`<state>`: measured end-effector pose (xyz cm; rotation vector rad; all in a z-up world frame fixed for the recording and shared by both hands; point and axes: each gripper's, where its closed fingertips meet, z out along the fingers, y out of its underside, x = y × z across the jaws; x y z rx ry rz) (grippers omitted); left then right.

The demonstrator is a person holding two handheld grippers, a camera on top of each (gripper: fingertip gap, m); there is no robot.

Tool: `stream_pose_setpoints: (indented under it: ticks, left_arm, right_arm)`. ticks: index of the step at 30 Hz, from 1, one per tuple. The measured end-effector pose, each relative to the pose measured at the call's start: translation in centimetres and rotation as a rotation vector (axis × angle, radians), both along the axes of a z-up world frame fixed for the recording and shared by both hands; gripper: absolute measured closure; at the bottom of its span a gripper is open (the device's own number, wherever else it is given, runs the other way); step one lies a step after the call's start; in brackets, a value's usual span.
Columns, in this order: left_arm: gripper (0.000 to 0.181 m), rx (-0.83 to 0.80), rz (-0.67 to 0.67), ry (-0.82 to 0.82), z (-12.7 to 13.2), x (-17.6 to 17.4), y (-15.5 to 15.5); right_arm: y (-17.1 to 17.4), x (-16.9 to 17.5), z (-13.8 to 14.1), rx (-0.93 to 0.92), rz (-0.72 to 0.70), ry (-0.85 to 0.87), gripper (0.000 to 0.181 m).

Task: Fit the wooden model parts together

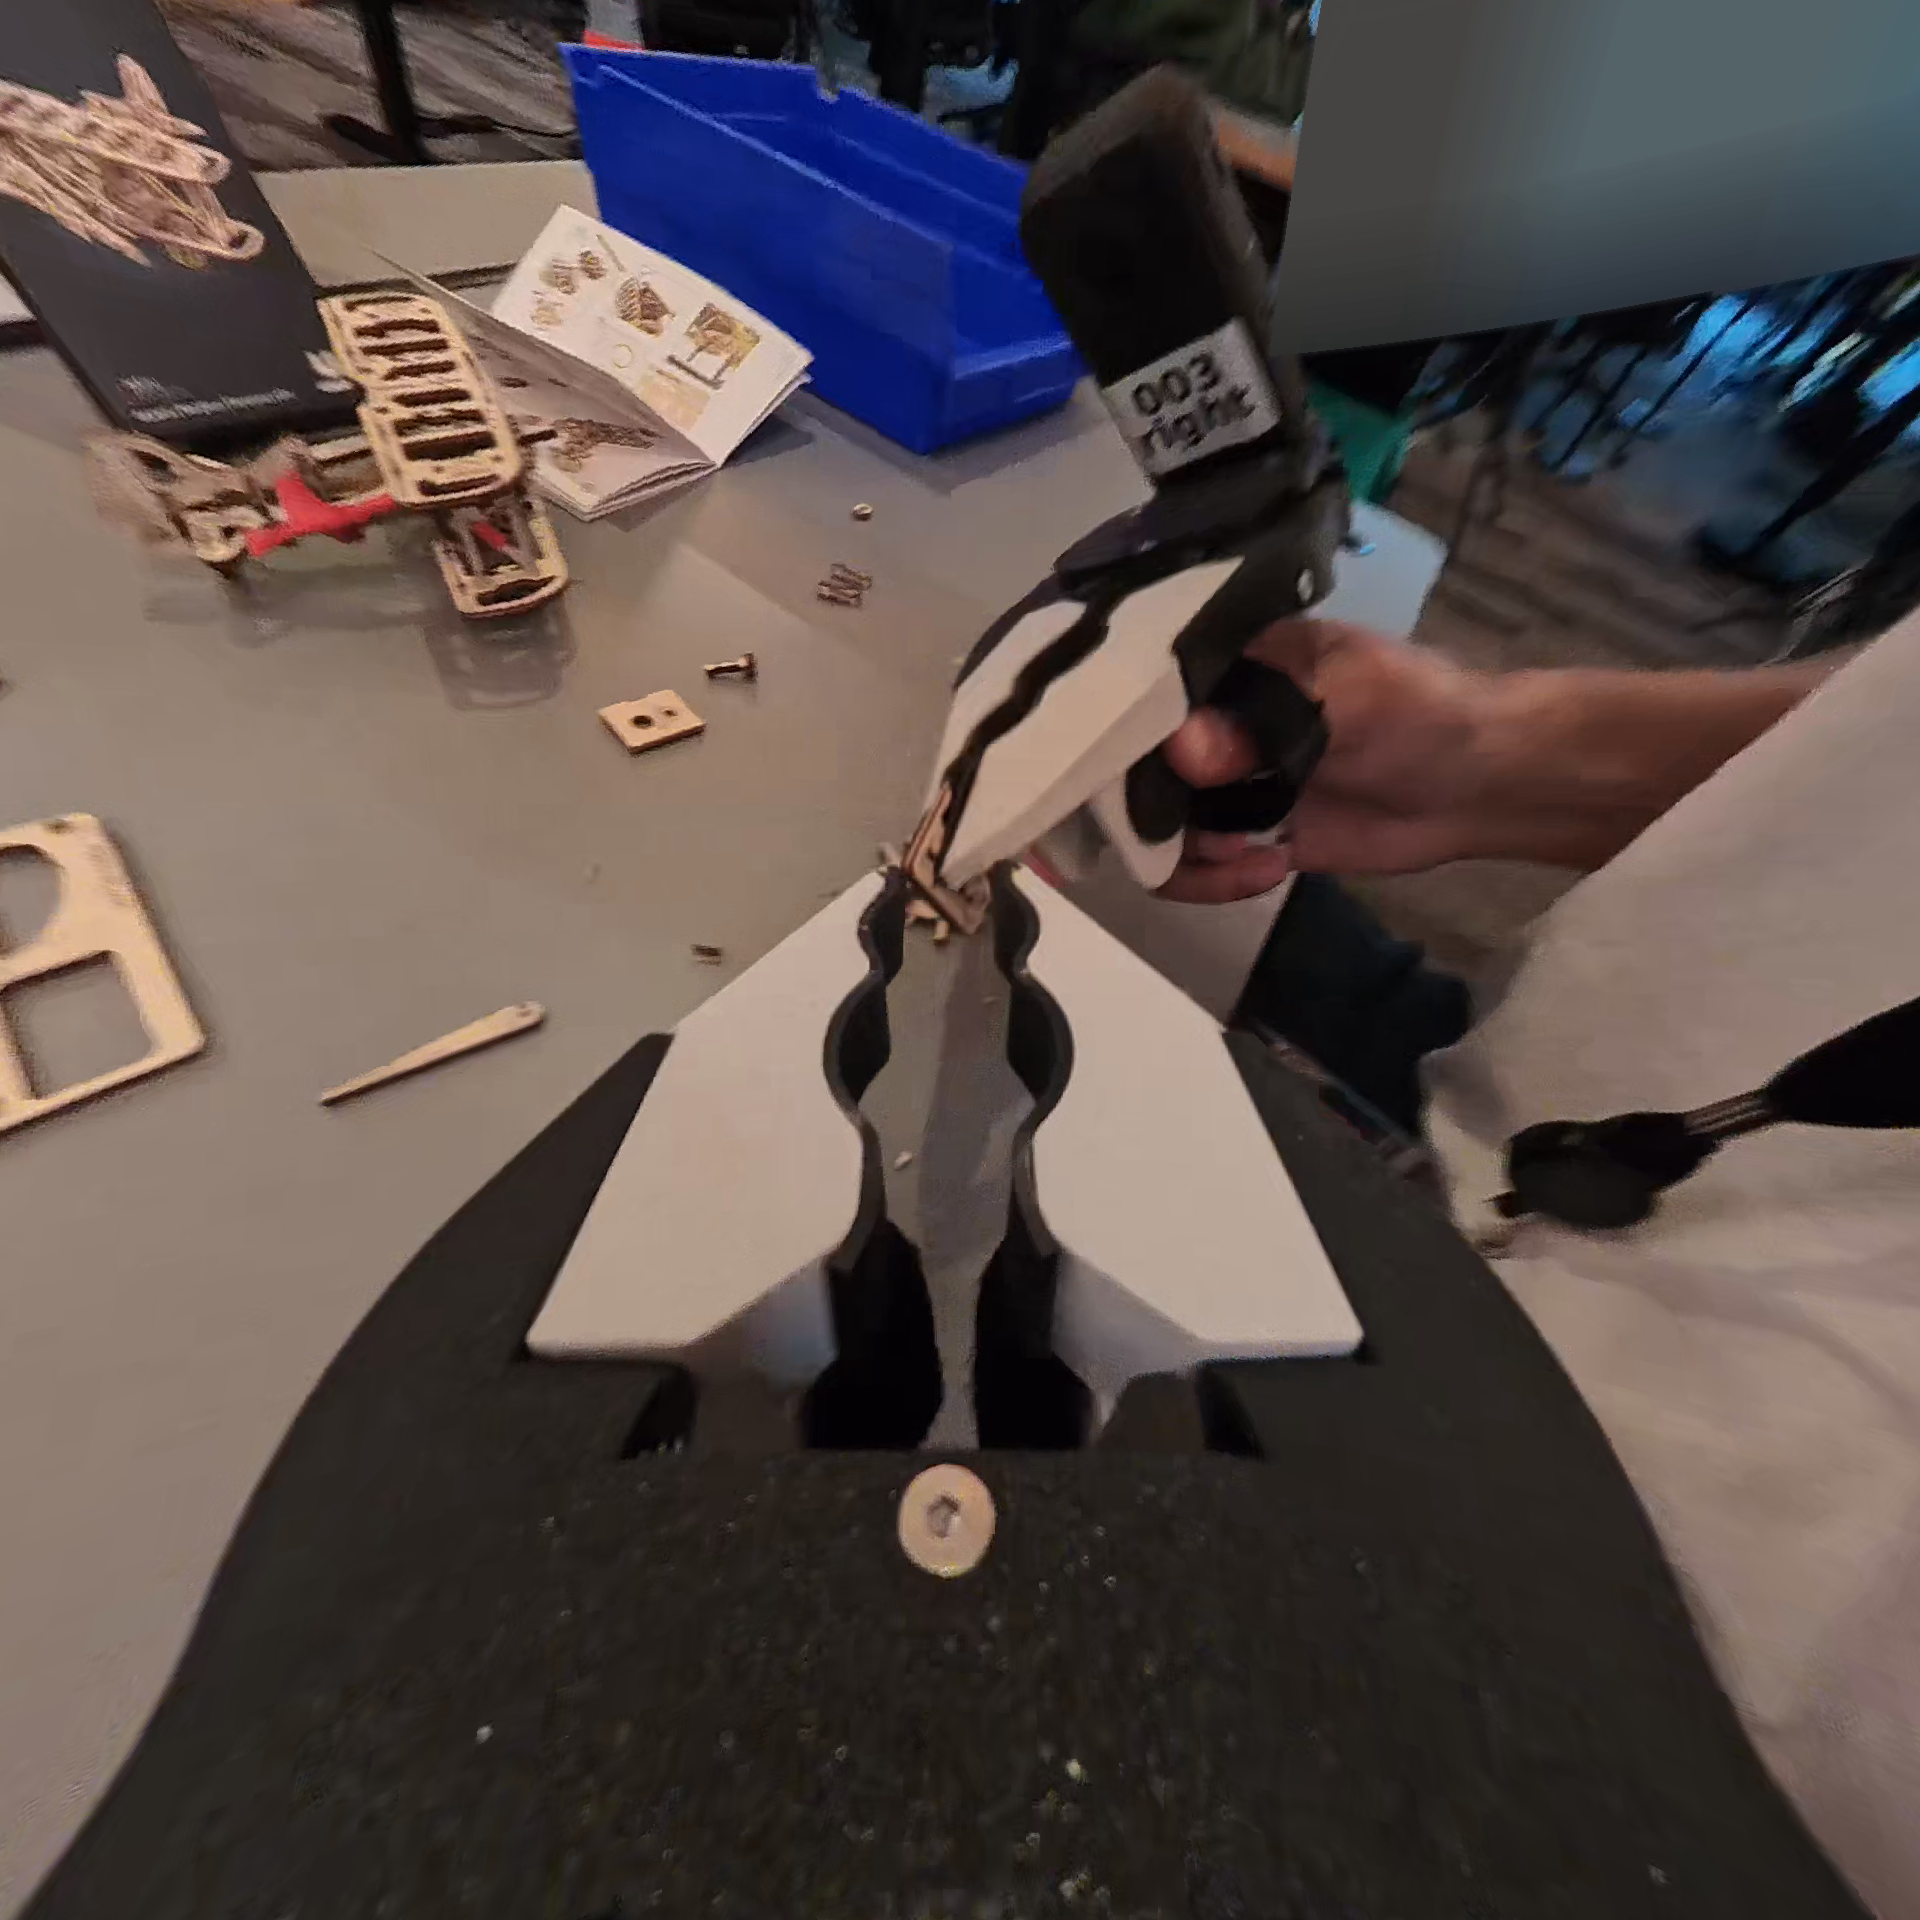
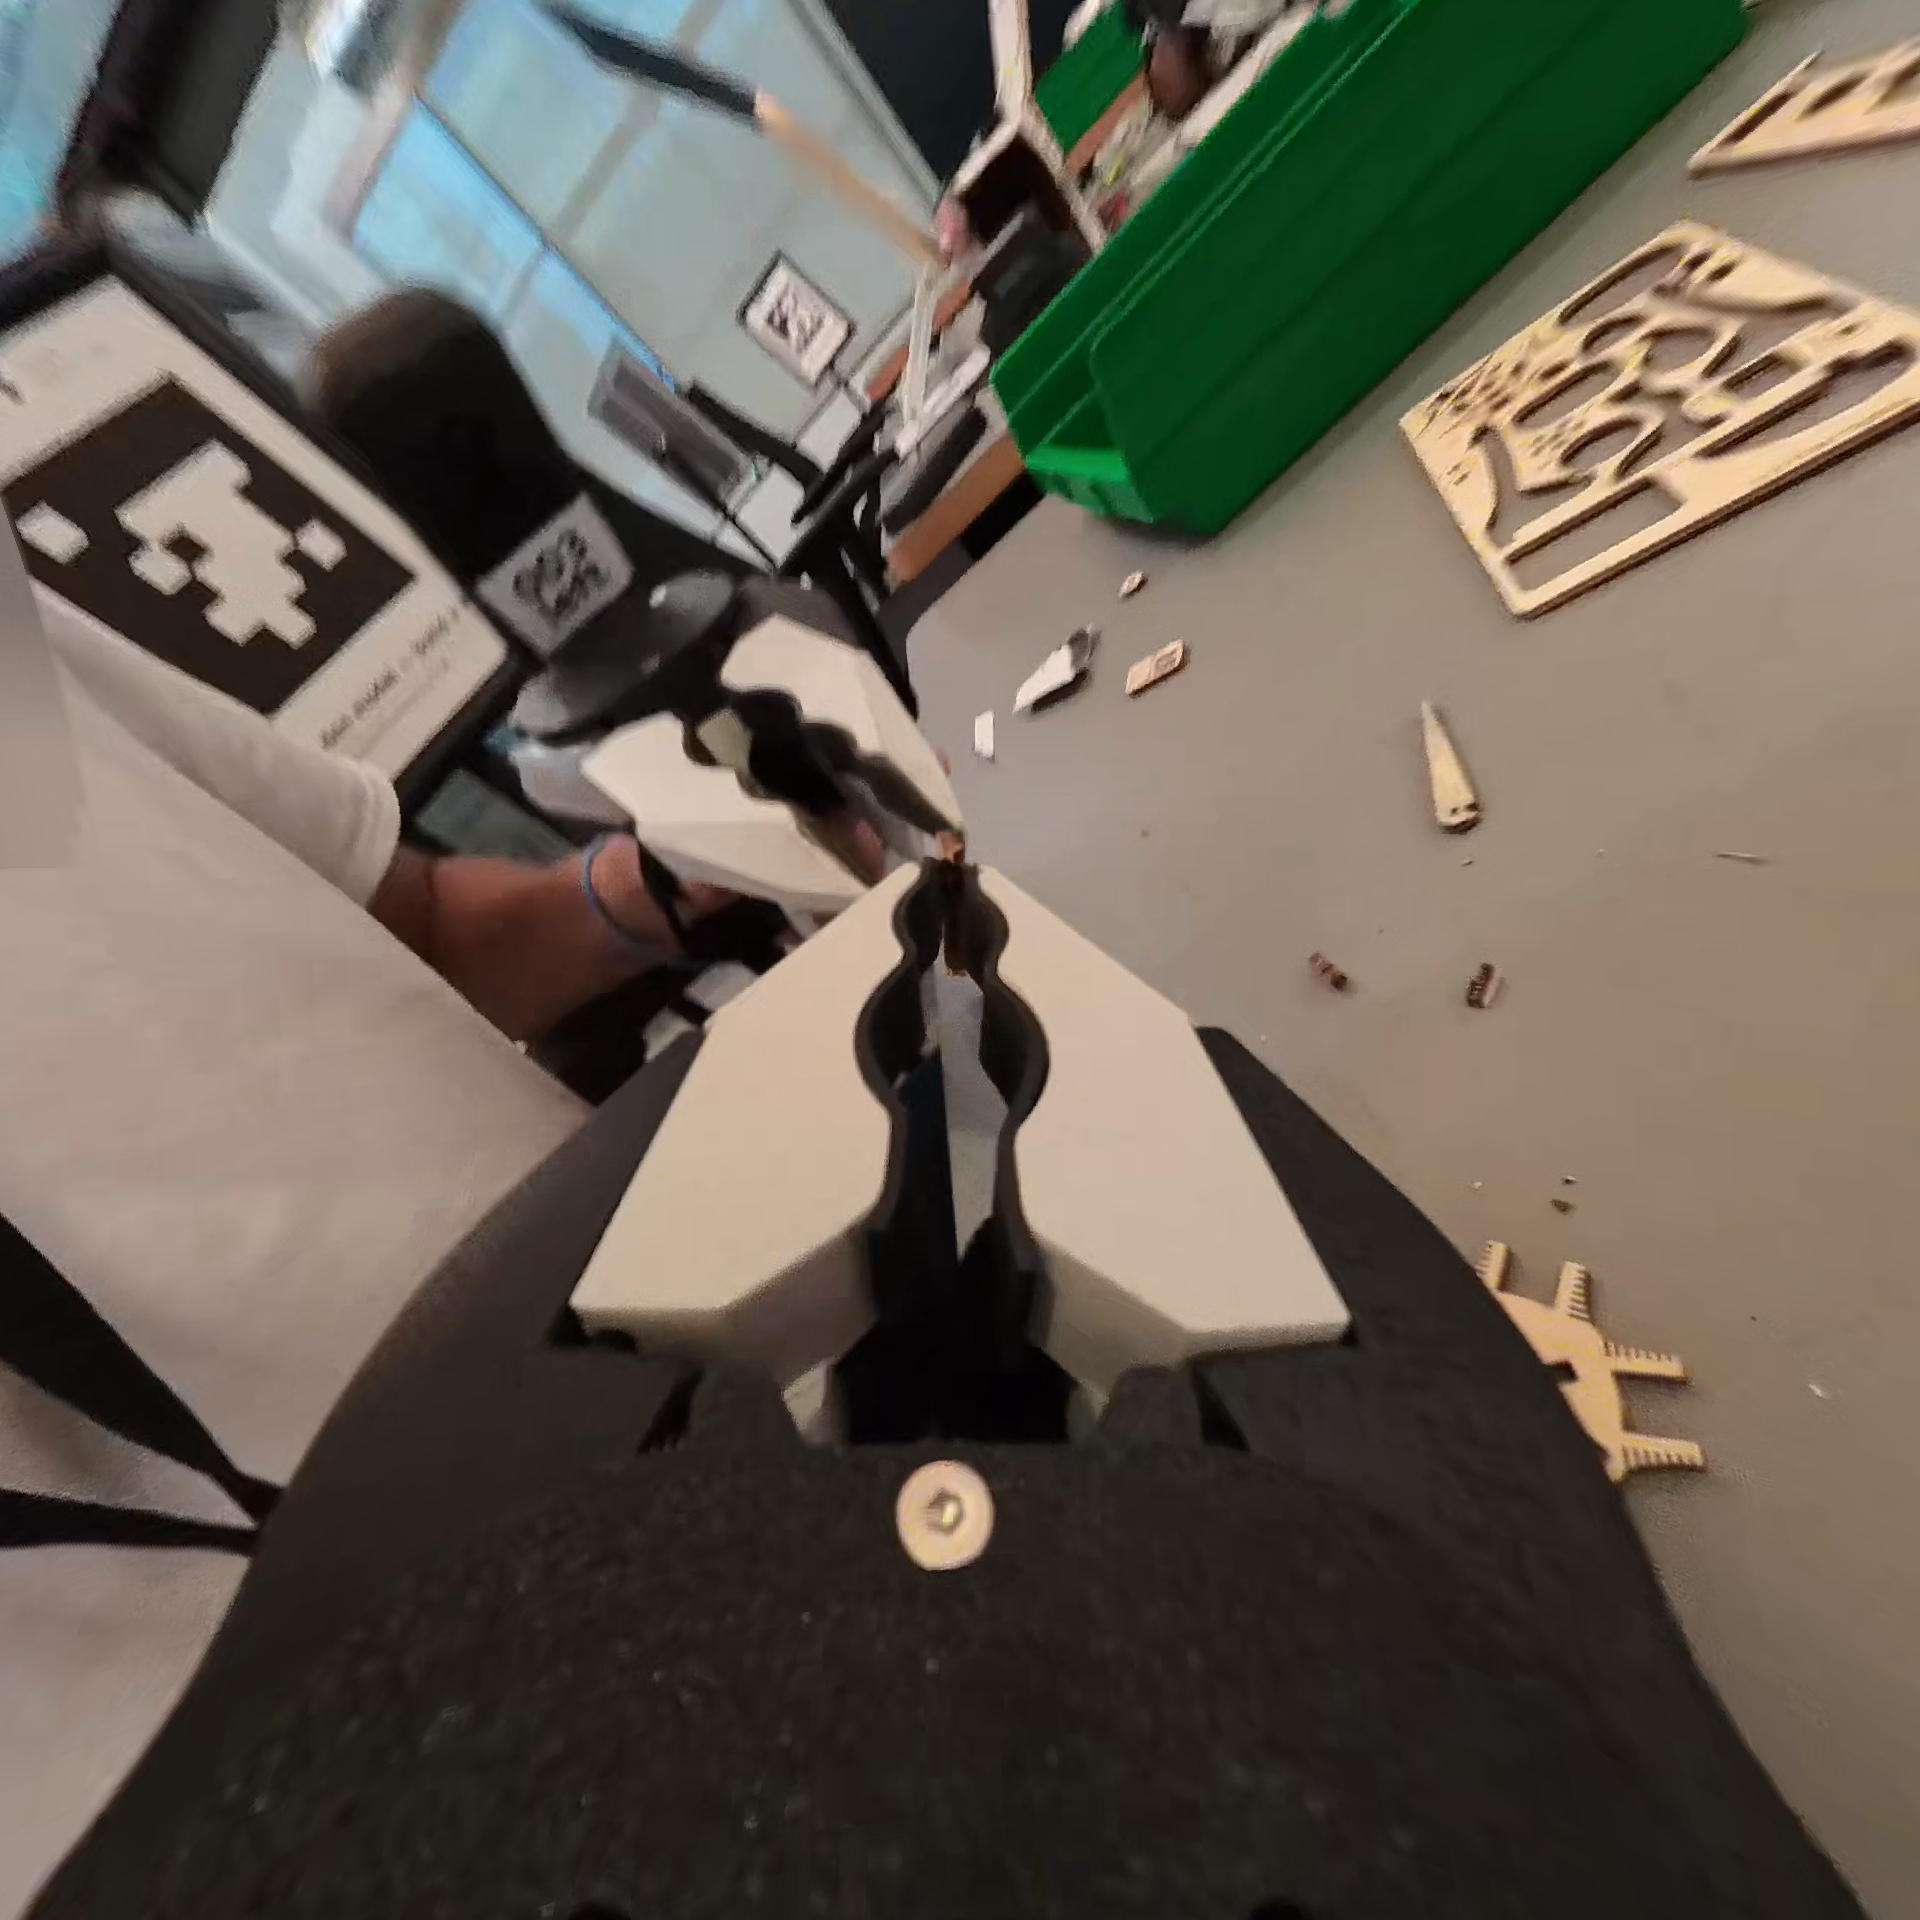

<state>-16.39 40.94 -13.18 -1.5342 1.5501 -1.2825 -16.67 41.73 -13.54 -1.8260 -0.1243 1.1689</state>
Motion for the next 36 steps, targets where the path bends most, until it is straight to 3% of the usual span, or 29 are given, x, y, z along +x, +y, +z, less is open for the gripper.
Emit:
stream_pose_setpoints:
  ticks: [7,19,24,36]
  left_arm:
    - [0.181,-0.235,-0.146,-0.007,0.7,-0.9,-1.4]
    - [0.180,-0.204,-0.159,-0.013,0.8,-1.1,-1.2]
    - [0.166,-0.201,-0.183,-0.005,0.7,-1.4,-1.5]
    - [0.174,-0.176,-0.177,0.006,0.4,-1.3,-1.8]
  right_arm:
    - [-0.7,-0.6,0.7,0.070,0.074,-0.082,0.180]
    - [-1.3,-1.1,1.0,0.092,0.120,-0.110,0.180]
    - [-1.4,-1.4,1.2,0.090,0.132,-0.092,0.180]
    - [-1.4,-1.6,1.1,0.085,0.134,-0.082,0.180]
